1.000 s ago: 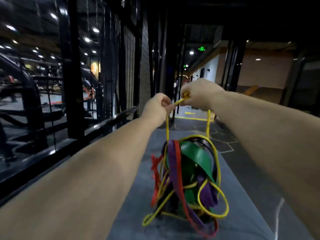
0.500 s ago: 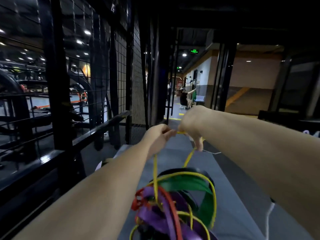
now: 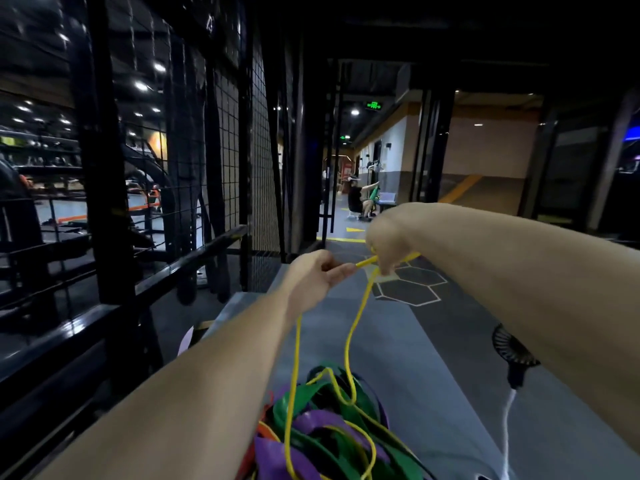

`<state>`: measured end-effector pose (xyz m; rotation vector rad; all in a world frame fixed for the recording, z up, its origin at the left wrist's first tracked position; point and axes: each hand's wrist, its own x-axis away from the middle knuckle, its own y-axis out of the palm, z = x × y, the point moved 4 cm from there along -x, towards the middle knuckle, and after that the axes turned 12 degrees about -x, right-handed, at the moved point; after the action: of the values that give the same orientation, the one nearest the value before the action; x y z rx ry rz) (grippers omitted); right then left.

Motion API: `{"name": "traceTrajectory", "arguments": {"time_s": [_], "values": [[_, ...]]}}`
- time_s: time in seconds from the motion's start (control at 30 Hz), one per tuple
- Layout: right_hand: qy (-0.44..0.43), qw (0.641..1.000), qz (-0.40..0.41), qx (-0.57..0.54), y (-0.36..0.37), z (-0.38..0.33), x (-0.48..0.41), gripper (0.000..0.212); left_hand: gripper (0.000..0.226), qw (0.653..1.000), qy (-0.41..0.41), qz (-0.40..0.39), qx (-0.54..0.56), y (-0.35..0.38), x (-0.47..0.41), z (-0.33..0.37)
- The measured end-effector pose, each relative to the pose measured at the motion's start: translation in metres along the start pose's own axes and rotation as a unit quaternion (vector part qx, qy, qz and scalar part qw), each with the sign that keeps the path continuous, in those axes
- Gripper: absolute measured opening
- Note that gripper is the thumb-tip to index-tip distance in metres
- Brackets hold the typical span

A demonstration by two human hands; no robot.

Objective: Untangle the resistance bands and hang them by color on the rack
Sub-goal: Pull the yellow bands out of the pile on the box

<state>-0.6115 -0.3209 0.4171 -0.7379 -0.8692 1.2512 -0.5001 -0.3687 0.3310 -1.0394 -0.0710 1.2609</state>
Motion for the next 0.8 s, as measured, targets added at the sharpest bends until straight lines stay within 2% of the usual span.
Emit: {"name": "traceTrajectory", "arguments": {"time_s": [0.07, 0.13, 0.23, 0.3, 0.4, 0.63, 0.7, 0.8], "values": [[-0.017, 0.987, 0.018, -0.157, -0.009, 0.009, 0.009, 0.025, 0.034, 1.0, -0.006, 0.007, 0.029, -0.002, 0.006, 0.002], [-0.039, 0.955, 0.035, -0.291, -0.017, 0.019, 0.019, 0.025, 0.036, 0.997, -0.012, 0.014, 0.07, -0.005, 0.012, 0.005], [-0.077, 0.886, 0.031, -0.457, -0.018, 0.026, 0.031, 0.019, 0.027, 0.986, -0.012, 0.016, 0.166, -0.01, 0.019, 0.017], [-0.095, 0.837, 0.03, -0.538, -0.015, 0.027, 0.034, 0.018, 0.029, 0.979, -0.013, 0.007, 0.205, -0.013, 0.023, 0.025], [-0.117, 0.789, 0.059, -0.6, -0.011, 0.029, 0.037, 0.029, 0.038, 0.981, -0.025, 0.005, 0.194, -0.021, 0.025, 0.035], [-0.139, 0.685, 0.2, -0.687, -0.015, 0.028, 0.04, 0.025, 0.046, 0.969, -0.035, 0.051, 0.241, -0.036, 0.02, 0.056], [-0.154, 0.638, 0.226, -0.72, -0.018, 0.023, 0.042, 0.019, 0.045, 0.953, -0.053, 0.042, 0.295, -0.037, 0.018, 0.062], [-0.181, 0.546, 0.235, -0.783, -0.021, 0.014, 0.044, 0.016, 0.046, 0.93, -0.064, 0.027, 0.362, -0.037, 0.019, 0.07]]}}
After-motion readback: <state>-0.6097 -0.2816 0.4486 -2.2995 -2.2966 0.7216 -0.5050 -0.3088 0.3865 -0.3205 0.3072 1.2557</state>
